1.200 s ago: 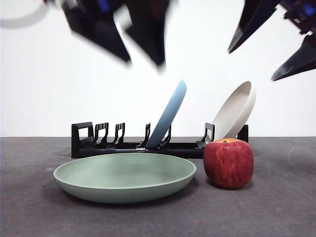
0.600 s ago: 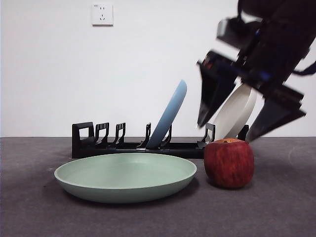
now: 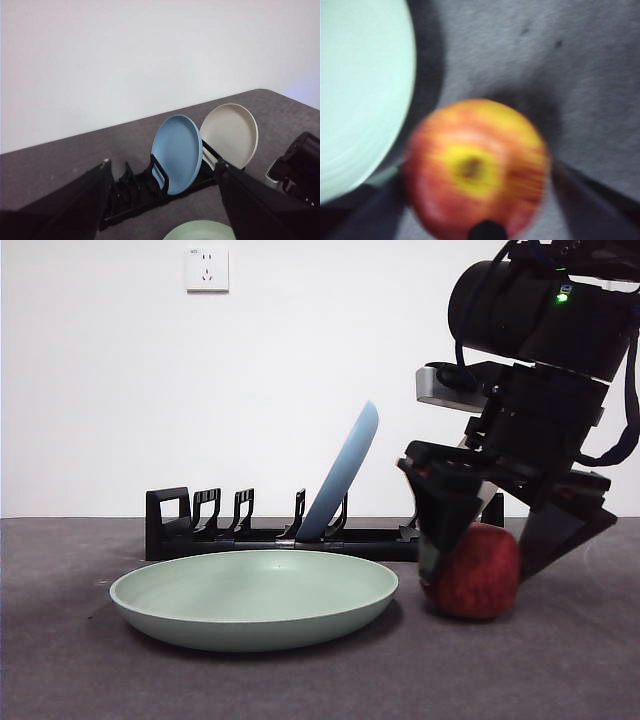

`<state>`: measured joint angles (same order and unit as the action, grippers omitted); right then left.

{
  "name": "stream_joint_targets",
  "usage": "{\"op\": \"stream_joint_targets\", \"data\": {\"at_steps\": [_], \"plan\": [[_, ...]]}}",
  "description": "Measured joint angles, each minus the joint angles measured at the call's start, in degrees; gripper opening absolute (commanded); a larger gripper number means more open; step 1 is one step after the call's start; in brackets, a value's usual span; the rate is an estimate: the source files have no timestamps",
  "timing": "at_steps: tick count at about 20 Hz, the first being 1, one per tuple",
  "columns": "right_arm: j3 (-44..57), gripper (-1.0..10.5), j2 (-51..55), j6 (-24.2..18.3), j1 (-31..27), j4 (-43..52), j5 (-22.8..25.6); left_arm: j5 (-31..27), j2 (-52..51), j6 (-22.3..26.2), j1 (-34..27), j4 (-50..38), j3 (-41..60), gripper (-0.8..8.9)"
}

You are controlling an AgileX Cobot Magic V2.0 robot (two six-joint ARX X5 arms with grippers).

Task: Take the green plate from the plate rack,put the plate on the table,take the apple from the table,put the apple in the plate

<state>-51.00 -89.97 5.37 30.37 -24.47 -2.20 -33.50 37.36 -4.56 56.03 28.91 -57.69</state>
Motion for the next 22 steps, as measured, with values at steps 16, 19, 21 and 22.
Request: {"op": "stream_joint_targets", "data": {"at_steps": [16, 19, 21, 22], "plan": [[-17.2, -0.2, 4.9, 1.6, 7.6, 0.0, -6.6, -0.1, 0.0, -1.1, 0.0, 2.4, 0.0, 3.45], [-22.3, -0.2, 0.0, 1.7, 12.1, 0.1, -6.6, -0.8, 0.0, -1.1, 0.0, 2.4, 0.0, 3.45], [-23.1, -0.2, -4.0, 1.7, 14.4, 0.0, -6.6, -0.9, 0.0, -1.1, 0.0, 2.4, 0.0, 3.45], [-23.1, -0.2, -6.1, 1.7, 15.1, -0.3, -6.6, -0.9, 0.0, -1.1, 0.0, 2.5, 0.0, 3.45]]}}
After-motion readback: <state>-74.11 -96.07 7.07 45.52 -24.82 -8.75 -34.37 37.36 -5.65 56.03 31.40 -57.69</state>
